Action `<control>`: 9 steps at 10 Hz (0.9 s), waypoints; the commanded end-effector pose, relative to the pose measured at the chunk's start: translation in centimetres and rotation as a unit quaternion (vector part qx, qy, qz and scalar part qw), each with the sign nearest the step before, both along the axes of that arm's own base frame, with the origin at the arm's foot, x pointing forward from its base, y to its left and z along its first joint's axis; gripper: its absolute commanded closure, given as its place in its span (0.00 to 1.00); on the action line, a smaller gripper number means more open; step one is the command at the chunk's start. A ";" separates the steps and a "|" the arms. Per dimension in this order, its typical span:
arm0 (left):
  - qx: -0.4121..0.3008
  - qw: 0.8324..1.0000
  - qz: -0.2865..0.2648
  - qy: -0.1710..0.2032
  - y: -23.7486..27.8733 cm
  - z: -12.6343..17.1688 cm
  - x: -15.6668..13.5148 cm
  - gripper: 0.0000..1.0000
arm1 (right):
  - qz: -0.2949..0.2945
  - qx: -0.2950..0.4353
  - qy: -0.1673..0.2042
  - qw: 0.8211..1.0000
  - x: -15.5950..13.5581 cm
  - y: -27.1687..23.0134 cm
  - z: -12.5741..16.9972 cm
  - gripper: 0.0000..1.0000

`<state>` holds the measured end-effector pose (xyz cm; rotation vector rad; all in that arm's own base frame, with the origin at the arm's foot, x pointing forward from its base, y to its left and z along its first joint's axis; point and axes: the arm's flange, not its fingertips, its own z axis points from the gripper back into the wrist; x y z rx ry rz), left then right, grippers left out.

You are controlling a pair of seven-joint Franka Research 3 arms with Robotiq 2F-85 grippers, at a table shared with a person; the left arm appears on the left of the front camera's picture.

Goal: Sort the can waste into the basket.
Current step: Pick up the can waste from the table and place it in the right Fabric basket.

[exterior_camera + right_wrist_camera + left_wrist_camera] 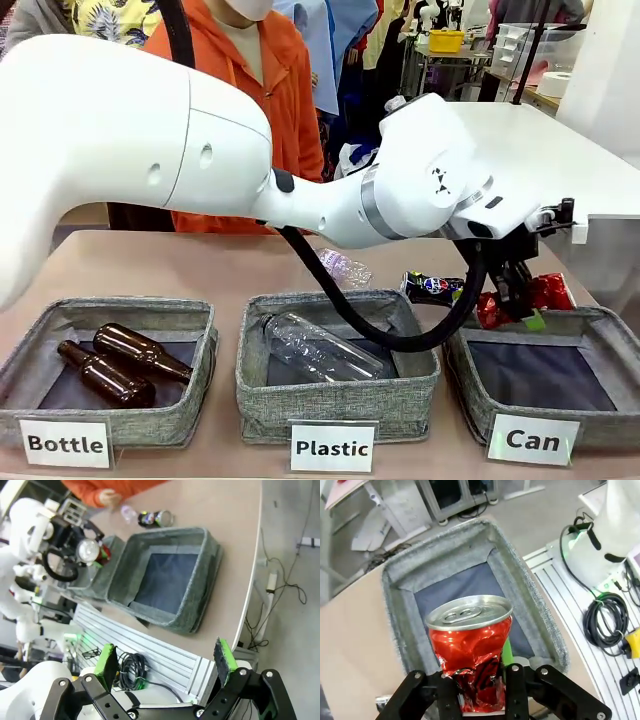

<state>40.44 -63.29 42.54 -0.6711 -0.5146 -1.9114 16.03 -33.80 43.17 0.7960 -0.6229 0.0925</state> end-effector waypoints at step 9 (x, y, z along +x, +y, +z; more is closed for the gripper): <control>0.004 1.000 -0.018 0.021 -0.1 2.1 -0.3 0.00 | -0.009 0.012 0.002 1.000 0.5 0.0 0.7 0.00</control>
